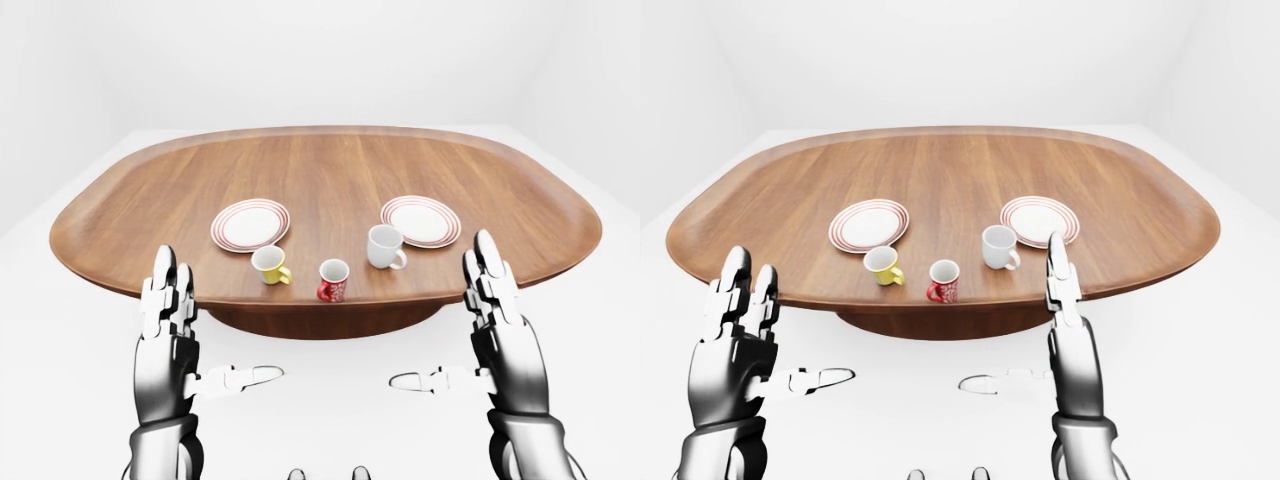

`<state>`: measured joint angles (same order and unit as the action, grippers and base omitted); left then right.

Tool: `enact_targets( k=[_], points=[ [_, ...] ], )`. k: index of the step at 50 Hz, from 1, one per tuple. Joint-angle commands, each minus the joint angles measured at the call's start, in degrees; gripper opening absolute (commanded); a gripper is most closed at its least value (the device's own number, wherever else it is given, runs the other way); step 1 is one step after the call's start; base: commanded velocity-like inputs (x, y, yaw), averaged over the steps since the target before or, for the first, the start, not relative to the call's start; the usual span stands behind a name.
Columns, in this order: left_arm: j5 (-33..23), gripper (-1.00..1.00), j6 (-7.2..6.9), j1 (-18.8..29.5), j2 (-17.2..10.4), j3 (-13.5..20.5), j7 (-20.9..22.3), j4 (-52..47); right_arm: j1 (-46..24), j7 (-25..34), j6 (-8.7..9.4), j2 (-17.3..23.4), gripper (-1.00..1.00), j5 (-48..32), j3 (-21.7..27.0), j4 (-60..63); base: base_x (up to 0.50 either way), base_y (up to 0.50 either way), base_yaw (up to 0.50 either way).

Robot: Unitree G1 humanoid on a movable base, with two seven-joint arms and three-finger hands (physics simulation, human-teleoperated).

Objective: Put the red mug on the left plate.

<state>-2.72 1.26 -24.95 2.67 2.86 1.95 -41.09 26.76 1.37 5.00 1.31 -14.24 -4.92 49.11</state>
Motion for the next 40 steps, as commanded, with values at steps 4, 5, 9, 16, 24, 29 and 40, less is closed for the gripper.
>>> enact_targets(
  k=[4,5,9,16,24,29,40],
  points=[
    [0.0,1.0,0.2,-0.07,0.06,0.05,0.29,0.15,-0.48,-0.43,0.0,0.33,1.0,-2.26,-0.84,-0.13,0.0,0.5,0.0],
    [0.03,1.0,0.23,-0.1,0.06,0.06,0.28,0.14,-0.49,-0.46,0.0,0.36,1.0,-2.41,-0.94,-0.11,0.0,0.5,0.0],
    [0.15,1.0,0.39,-0.32,0.06,0.02,0.32,0.02,-0.7,-0.54,0.0,0.66,1.0,-3.17,-1.56,-0.54,0.0,0.5,0.0],
    [0.15,1.0,0.53,-0.44,0.0,-0.14,0.36,0.01,-0.77,-0.59,0.0,0.81,1.0,-3.38,-1.72,-0.46,0.0,0.5,0.0],
    [0.13,1.0,0.67,-0.48,-0.04,-0.18,0.36,0.13,-0.69,-0.7,0.0,0.88,1.0,-3.44,-1.83,-0.48,0.0,0.5,0.0],
    [0.22,1.0,0.72,-0.61,-0.06,-0.18,0.43,0.01,-0.67,-0.81,0.0,0.98,1.0,-3.64,-2.03,-0.44,0.0,0.5,0.0],
    [0.19,1.0,0.51,-0.5,-0.11,-0.3,0.48,-0.03,-1.09,-0.95,0.0,1.11,1.0,-4.1,-2.17,-0.89,0.0,0.5,0.0]
  ],
)
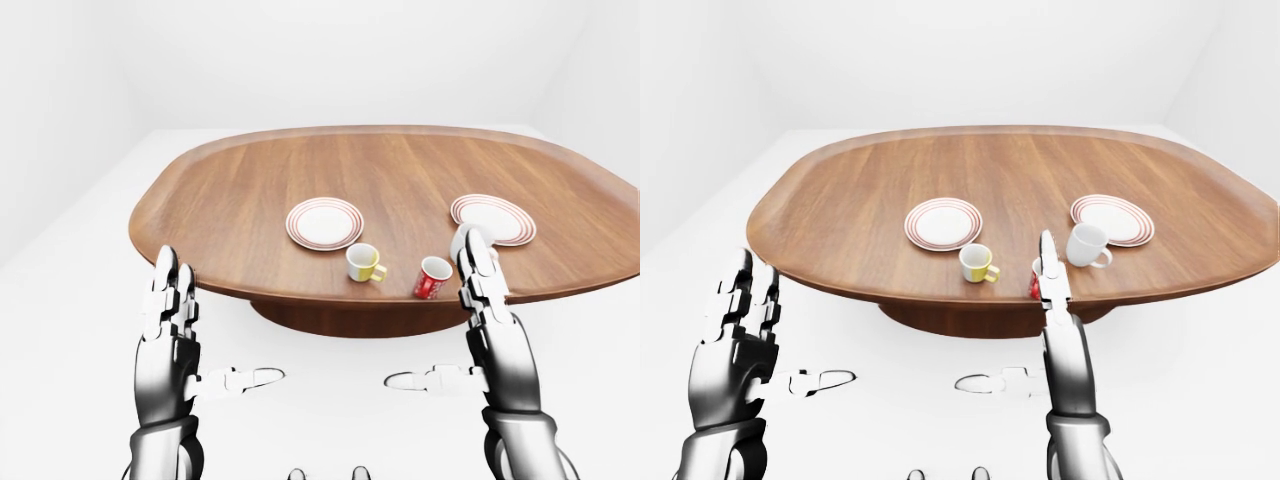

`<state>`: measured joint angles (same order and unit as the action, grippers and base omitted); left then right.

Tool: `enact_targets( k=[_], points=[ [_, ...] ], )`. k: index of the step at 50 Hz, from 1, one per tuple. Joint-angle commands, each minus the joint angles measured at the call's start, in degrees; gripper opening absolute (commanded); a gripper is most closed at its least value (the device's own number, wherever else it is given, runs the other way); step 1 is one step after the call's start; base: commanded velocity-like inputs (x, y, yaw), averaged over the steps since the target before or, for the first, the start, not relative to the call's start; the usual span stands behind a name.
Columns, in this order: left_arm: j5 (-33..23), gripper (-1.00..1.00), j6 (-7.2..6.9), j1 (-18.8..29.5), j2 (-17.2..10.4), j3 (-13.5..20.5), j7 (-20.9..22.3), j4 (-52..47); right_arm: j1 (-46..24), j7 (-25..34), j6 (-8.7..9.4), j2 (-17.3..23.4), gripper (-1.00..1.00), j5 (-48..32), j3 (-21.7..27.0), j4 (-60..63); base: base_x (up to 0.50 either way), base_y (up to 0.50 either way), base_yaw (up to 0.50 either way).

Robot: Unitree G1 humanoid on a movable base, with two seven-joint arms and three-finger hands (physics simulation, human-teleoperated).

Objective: Put the red mug on the left plate.

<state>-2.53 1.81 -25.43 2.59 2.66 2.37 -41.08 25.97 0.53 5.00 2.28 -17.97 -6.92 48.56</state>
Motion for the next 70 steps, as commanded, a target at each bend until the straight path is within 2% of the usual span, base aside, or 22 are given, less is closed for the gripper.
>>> enact_targets(
  k=[1,8,20,25,43,48,51,70],
  points=[
    [0.0,1.0,-0.05,-0.01,-0.04,-0.13,0.06,-0.05,-0.33,-0.05,0.0,0.12,1.0,-0.28,-0.14,-0.37,0.0,0.5,0.0],
    [0.2,1.0,-0.29,0.11,-0.2,-0.34,0.25,0.07,-1.14,-1.13,0.0,-0.91,1.0,1.15,1.81,-1.84,0.01,0.18,0.0],
    [0.11,1.0,-0.01,0.14,-0.26,-0.44,0.16,0.36,-1.35,0.63,0.0,-0.27,1.0,1.63,0.72,-2.0,0.02,0.0,0.0],
    [-0.02,1.0,0.15,0.08,-0.32,-0.66,0.08,0.45,-1.35,0.99,0.0,0.26,1.0,0.46,-0.59,-1.8,0.49,0.17,0.0],
    [0.0,1.0,0.4,0.06,-0.47,-0.86,-0.14,0.71,-1.92,-0.19,0.0,-0.11,1.0,-0.9,-0.05,-1.49,0.5,0.2,0.0],
    [0.06,1.0,0.5,-0.05,-0.48,-0.89,-0.12,0.66,-1.53,0.71,0.0,-0.01,1.0,0.75,0.08,-1.34,0.5,0.31,0.0],
    [0.05,1.0,0.45,0.06,-0.5,-0.91,-0.17,0.78,-0.54,2.59,0.0,-0.16,1.0,5.38,1.3,-1.02,0.5,0.14,0.0],
    [0.14,1.0,0.81,-0.02,-0.6,-0.94,-0.16,1.18,-0.12,3.19,0.0,0.02,1.0,5.94,0.83,-0.48,0.5,0.0,0.0]
  ],
)
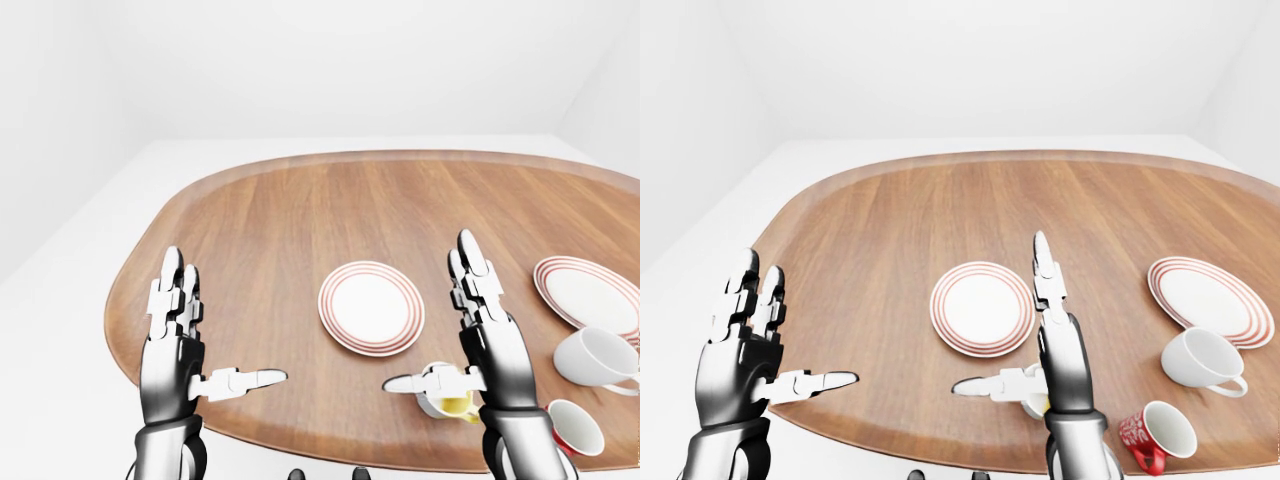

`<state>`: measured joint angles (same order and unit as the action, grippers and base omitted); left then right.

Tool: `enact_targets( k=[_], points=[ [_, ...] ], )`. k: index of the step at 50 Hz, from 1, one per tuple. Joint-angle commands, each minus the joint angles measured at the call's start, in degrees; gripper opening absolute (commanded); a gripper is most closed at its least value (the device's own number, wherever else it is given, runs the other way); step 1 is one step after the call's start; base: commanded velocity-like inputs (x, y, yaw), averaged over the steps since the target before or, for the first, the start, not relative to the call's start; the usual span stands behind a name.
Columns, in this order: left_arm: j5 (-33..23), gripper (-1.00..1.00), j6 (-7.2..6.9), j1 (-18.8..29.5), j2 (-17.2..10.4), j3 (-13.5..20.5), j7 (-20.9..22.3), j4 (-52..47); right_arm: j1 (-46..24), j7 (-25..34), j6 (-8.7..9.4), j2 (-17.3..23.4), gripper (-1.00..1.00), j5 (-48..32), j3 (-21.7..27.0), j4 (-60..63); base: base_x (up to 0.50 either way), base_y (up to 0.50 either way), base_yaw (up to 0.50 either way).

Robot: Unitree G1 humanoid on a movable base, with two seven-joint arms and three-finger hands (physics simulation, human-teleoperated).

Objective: Put the red mug on the left plate.

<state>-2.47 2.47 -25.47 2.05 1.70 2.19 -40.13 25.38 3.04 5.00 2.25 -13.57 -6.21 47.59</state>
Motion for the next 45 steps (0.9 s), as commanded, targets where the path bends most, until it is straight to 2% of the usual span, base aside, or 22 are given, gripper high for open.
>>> enact_targets(
  k=[1,30,34,36,39,40,41,42,44,45],
  points=[
    [0.09,1.0,0.11,0.07,-0.04,0.05,0.01,0.28,0.52,0.8,0.0,0.06,1.0,1.86,0.18,0.49,0.5,0.0,0.0],
    [0.0,1.0,-0.09,0.16,-0.14,-0.14,0.0,0.18,-1.36,-0.04,0.0,0.46,1.0,-0.83,-0.18,-2.09,0.5,-0.04,0.0],
    [0.0,1.0,0.06,0.16,-0.15,-0.17,0.08,0.32,-3.58,1.18,0.0,0.36,1.0,-2.94,3.45,-2.98,0.07,-0.01,0.0],
    [0.02,1.0,0.0,0.34,-0.14,-0.12,0.04,0.53,-5.53,1.75,0.0,-0.15,1.0,-7.05,6.03,-3.33,0.0,0.0,0.0],
    [-0.27,1.0,-0.13,0.64,-0.16,-0.38,-0.15,0.82,-8.8,3.01,0.0,1.3,1.0,-19.44,10.56,-4.61,0.0,0.0,0.0],
    [-0.61,1.0,-0.22,0.97,-0.2,-0.63,-0.32,1.15,-8.92,3.79,0.0,1.56,1.0,-23.18,13.54,-4.11,0.0,0.0,0.0],
    [-0.61,1.0,-0.23,0.99,-0.27,-0.68,-0.39,1.17,-9.11,4.83,0.0,0.62,1.0,-24.38,14.22,-4.19,0.0,0.0,0.0],
    [-0.7,1.0,-0.26,1.28,-0.33,-0.74,-0.52,1.56,-9.3,6.47,0.0,-0.26,1.0,-25.42,19.94,-1.16,0.0,0.0,0.0],
    [-0.72,1.0,-0.36,1.46,-0.43,-0.85,-0.68,1.75,-7.79,9.25,0.0,-0.88,1.0,-31.91,23.95,0.87,0.0,0.0,0.0],
    [-0.9,1.0,-0.3,1.47,-0.48,-1.04,-0.77,1.86,-5.43,11.49,0.0,-1.54,1.0,-33.18,28.29,3.01,0.0,0.0,0.0]
  ],
)
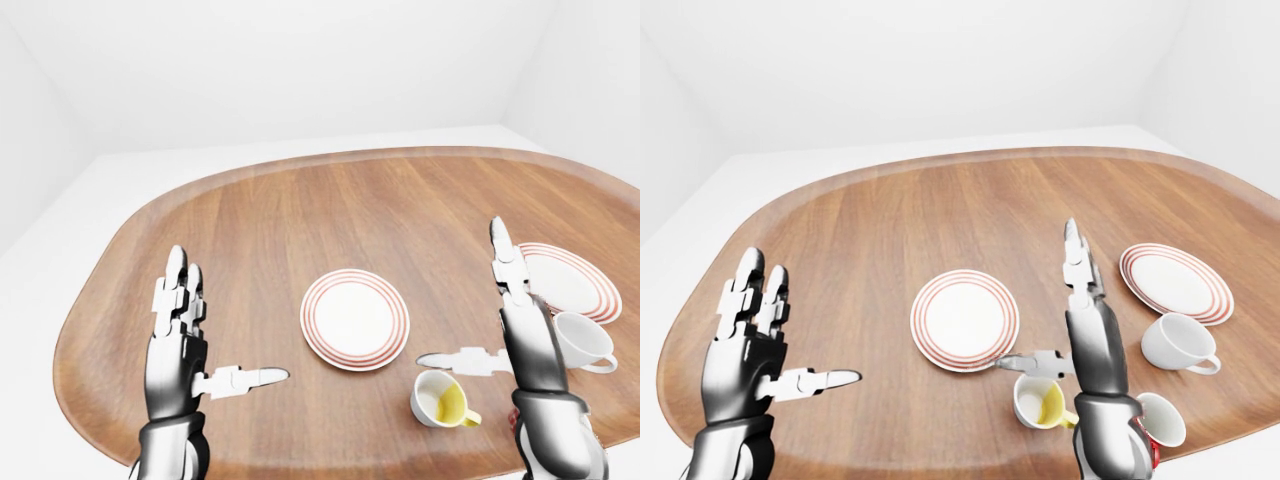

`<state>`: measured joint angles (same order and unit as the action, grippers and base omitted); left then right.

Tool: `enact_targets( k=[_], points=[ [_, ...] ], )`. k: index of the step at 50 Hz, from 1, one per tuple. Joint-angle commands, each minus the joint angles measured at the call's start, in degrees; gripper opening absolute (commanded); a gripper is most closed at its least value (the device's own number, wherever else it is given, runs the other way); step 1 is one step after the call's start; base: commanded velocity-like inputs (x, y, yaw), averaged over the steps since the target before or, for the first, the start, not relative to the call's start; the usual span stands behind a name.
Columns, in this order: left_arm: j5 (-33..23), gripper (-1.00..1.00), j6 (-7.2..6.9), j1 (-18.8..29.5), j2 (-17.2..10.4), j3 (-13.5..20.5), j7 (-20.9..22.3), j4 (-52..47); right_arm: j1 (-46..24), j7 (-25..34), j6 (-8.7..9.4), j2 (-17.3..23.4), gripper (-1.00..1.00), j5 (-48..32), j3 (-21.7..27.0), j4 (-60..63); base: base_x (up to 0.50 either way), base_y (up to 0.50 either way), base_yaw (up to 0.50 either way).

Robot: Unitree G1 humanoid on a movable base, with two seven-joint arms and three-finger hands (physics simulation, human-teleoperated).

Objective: Put the red mug on the left plate.

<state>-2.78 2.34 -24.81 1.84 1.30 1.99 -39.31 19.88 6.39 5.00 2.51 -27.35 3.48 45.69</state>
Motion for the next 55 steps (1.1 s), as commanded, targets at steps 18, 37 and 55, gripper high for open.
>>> enact_targets(
  k=[18,37,55],
  points=[
    [-1.15,1.0,-0.49,1.23,-0.84,-1.63,-1.56,1.4,5.23,19.35,0.0,-15.45,1.0,-12.58,68.51,-1.47,0.0,0.0,0.0],
    [-1.16,1.0,-0.97,1.55,-0.97,-1.76,-1.7,1.35,4.87,21.54,0.0,-7.17,1.0,-14.74,75.97,-19.15,0.0,0.0,0.0],
    [-1.61,1.0,-1.19,1.68,-1.37,-2.61,-2.19,1.37,4.46,25.66,0.0,-0.2,1.0,-15.36,72.57,-26.95,0.0,0.0,0.0]
  ],
)
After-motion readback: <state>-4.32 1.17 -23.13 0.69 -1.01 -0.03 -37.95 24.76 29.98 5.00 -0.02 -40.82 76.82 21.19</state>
